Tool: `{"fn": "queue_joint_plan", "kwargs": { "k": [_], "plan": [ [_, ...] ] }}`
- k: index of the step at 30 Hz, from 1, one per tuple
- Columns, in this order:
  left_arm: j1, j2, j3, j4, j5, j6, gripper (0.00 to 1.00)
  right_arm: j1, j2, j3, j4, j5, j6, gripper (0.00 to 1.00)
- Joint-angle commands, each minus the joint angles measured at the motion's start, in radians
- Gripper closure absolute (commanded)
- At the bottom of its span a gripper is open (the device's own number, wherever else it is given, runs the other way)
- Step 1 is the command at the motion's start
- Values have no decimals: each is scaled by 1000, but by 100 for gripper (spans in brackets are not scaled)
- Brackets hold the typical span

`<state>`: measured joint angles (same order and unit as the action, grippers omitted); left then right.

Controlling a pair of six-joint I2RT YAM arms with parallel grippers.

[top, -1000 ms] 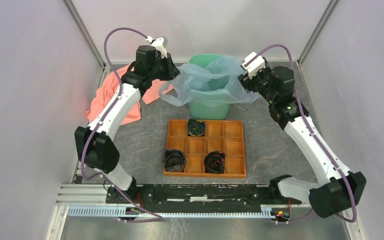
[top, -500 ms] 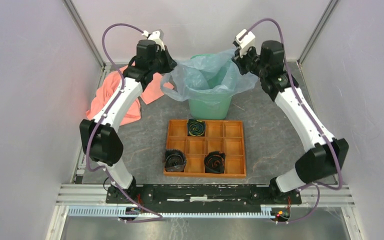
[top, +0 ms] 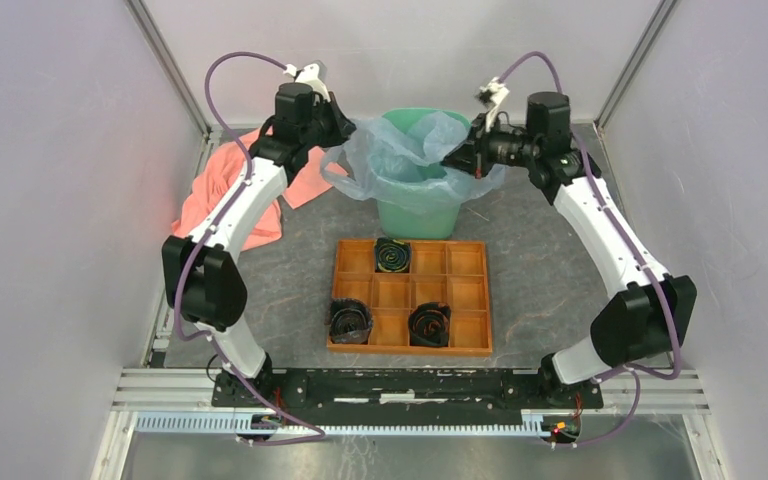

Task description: Put the trash bags into the trash bin

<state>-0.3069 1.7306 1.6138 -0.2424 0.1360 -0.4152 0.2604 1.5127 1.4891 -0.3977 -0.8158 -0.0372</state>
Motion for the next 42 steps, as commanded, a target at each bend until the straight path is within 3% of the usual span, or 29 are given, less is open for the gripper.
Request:
{"fn": "queue_joint_plan", "kwargs": {
  "k": [1, 3, 4, 6, 8, 10, 13, 14, 16, 23, 27, 30, 35, 38, 40, 42],
  "plan": [
    [6, -23, -6, 87, -8, -54, 98, -143, -11, -153, 422, -130, 460, 99],
    [6, -5, 10, 86, -22, -60, 98, -207, 30, -251, 777, -163, 778, 98],
    [6, 5, 17, 88, -21, -65, 98, -219, 79, -244, 869, -183, 874, 98],
    [6, 21, 31, 96, -2, -71, 98, -215, 132, -214, 991, -210, 994, 97],
    [6, 25, 30, 122, 11, -78, 98, -214, 149, -182, 986, -192, 985, 95],
    [6, 27, 26, 150, 26, -83, 98, -217, 184, -74, 778, -148, 831, 89],
    [6, 33, 32, 162, 29, -83, 98, -216, 235, 81, 480, -109, 564, 69],
    [6, 34, 36, 159, 25, -83, 98, -216, 237, 127, 329, -68, 421, 61],
    [6, 38, 45, 151, 22, -80, 98, -210, 208, 158, 180, 25, 237, 44],
    [8, 39, 61, 123, 12, -61, 97, -183, 15, 54, 75, 217, -90, 12],
    [9, 38, 67, 106, 4, -53, 97, -166, -58, -7, 132, 283, -171, 5],
    [11, 35, 65, 110, 6, -57, 97, -161, -41, 13, 157, 282, -171, 11],
    [10, 24, 52, 125, 17, -68, 98, -143, 52, 67, 194, 195, -135, 36],
    [9, 17, 46, 142, 25, -74, 98, -130, 84, 79, 244, 186, -84, 57],
    [10, 18, 48, 145, 18, -72, 98, -131, 96, 77, 291, 243, 5, 78],
    [10, 25, 54, 146, 2, -71, 98, -138, 124, 96, 295, 324, 135, 93]
  ]
}}
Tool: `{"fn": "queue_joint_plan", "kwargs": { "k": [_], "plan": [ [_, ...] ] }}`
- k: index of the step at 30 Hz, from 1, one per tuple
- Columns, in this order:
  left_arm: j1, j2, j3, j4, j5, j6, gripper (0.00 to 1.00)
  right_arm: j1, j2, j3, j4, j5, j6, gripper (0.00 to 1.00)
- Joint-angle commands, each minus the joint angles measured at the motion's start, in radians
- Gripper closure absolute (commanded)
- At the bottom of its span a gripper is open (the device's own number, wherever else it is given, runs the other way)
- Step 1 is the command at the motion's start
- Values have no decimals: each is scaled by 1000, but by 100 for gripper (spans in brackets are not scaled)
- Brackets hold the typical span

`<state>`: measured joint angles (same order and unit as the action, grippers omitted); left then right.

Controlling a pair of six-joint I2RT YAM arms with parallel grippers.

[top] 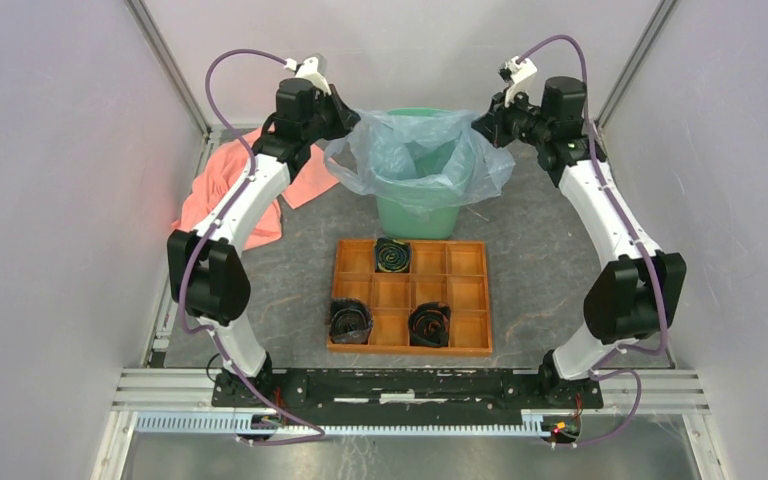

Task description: Put the trash bags into the trash bin

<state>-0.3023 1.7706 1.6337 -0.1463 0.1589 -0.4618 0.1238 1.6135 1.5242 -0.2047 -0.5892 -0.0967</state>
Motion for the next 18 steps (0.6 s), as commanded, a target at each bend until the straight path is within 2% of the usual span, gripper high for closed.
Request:
{"fn": "queue_joint_plan", "kwargs": {
  "k": [1, 6, 10, 12, 14, 18],
  "plan": [
    [6, -9, 38, 50, -31, -30, 98, -9, 45, 78, 96, 110, 241, 97],
    [10, 58, 99, 52, -50, -96, 97, -48, 186, 167, 144, -72, 382, 98],
    [19, 147, 180, 15, -7, -166, 97, -55, 234, 193, 122, -58, 390, 96],
    [24, 184, 201, 16, 25, -199, 97, -58, 247, 190, 112, -44, 385, 91],
    [28, 213, 212, 15, 46, -218, 97, -60, 261, 186, 102, -41, 372, 88],
    [33, 235, 209, -27, 50, -221, 98, -61, 260, 142, 78, -28, 329, 87]
  ]
}}
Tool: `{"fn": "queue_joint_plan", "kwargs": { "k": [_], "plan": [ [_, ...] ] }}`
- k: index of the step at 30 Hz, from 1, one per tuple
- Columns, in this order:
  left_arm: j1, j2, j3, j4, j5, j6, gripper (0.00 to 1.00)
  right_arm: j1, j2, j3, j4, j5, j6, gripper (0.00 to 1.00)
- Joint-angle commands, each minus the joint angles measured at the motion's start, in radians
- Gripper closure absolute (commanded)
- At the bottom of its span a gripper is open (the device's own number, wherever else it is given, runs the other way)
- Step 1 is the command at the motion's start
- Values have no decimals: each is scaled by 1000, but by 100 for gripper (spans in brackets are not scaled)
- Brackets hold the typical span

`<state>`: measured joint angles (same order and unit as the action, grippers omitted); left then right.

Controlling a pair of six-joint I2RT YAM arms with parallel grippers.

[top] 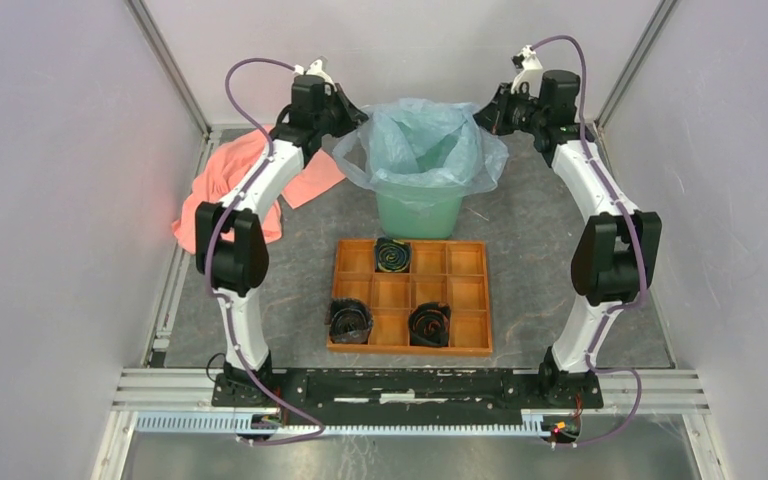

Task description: Put the trash bags into the trash bin

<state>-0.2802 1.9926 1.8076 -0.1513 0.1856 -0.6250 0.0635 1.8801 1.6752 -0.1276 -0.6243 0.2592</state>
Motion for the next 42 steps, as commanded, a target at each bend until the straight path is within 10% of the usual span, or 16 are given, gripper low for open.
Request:
{"fn": "queue_joint_plan", "kwargs": {
  "k": [1, 8, 14, 19, 25, 35, 42],
  "plan": [
    [12, 9, 22, -32, 12, -56, 98, 0, -13, -30, 2, 12, -37, 87],
    [15, -12, -70, -103, -32, -38, 97, 2, -47, -145, -25, 47, -95, 80],
    [30, -49, -83, -185, -28, 12, 89, 12, -114, -129, -146, 183, -151, 54],
    [35, -172, -87, -288, -137, 108, 48, 10, -252, -163, -230, 350, -172, 31],
    [54, -303, -186, -347, -250, 154, 23, -4, -405, -295, -209, 440, -180, 10],
    [67, -225, -328, -247, -4, 88, 23, -7, -351, -439, -116, 327, -186, 21],
    [64, -141, -484, -33, 226, -13, 57, -5, -282, -659, 198, 117, -81, 47]
  ]
}}
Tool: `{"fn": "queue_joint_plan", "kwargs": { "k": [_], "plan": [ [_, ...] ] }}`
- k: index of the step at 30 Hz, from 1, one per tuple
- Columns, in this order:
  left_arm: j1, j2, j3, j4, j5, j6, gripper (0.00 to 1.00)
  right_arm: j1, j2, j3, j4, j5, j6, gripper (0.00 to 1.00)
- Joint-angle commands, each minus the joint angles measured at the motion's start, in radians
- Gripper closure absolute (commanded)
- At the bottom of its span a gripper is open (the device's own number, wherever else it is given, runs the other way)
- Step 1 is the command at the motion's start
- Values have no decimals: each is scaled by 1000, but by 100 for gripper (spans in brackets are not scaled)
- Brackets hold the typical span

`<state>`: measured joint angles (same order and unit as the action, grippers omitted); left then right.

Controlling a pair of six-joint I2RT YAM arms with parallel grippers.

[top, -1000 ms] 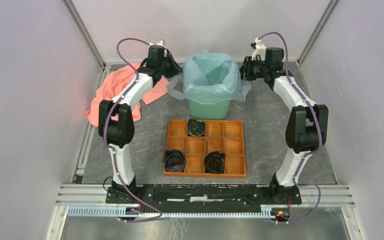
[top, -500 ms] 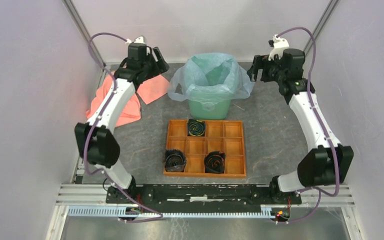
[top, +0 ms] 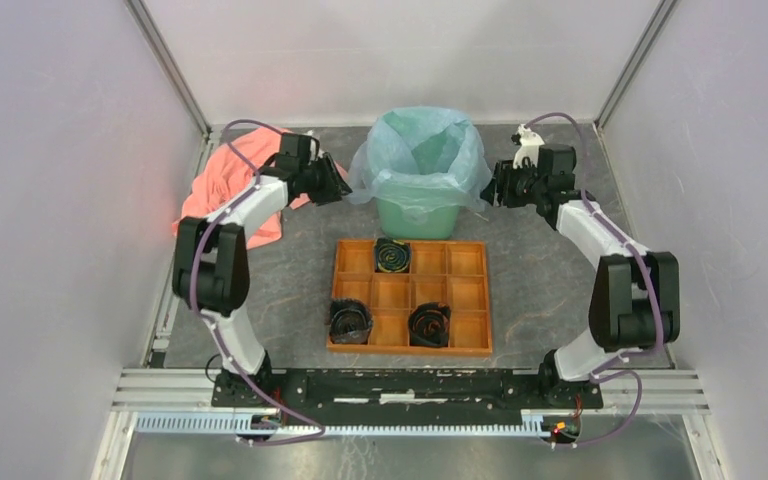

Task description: Put the trash bags into the trash bin

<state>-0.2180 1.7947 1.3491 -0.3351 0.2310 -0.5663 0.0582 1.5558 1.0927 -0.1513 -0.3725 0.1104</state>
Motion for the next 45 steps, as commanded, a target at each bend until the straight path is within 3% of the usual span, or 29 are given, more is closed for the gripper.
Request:
{"fn": "queue_joint_plan", "kwargs": {
  "k": [1, 3, 8, 16, 20, 26, 34, 40, 42, 45],
  "plan": [
    [2, 87, -23, 161, 210, -78, 62, 0, 54, -94, 252, -142, 84, 52],
    [2, 152, 10, 127, 227, -78, 79, 2, 87, -108, 291, -146, 98, 61],
    [2, 207, 28, 111, 222, -64, 88, 4, 137, -116, 282, -110, 74, 64],
    [-7, 210, 43, 59, 178, -39, 85, 9, 203, -59, 141, -12, 1, 49],
    [-14, 176, 40, 34, 135, -17, 81, 9, 165, 2, -18, 144, -31, 31],
    [-14, 171, 38, 25, 120, -19, 80, 10, -38, 30, -132, 312, -65, 5],
    [-14, 187, 52, 6, 119, -20, 77, 26, -138, 249, -283, 335, -150, 2],
    [-14, 172, 43, 19, 141, -34, 74, 237, 35, 701, -454, 355, -238, 2],
    [-14, 173, 45, 21, 149, -35, 69, 324, 84, 813, -453, 354, -233, 2],
    [-14, 174, 43, 24, 153, -35, 66, 359, 102, 757, -306, 187, -147, 3]
  ]
}}
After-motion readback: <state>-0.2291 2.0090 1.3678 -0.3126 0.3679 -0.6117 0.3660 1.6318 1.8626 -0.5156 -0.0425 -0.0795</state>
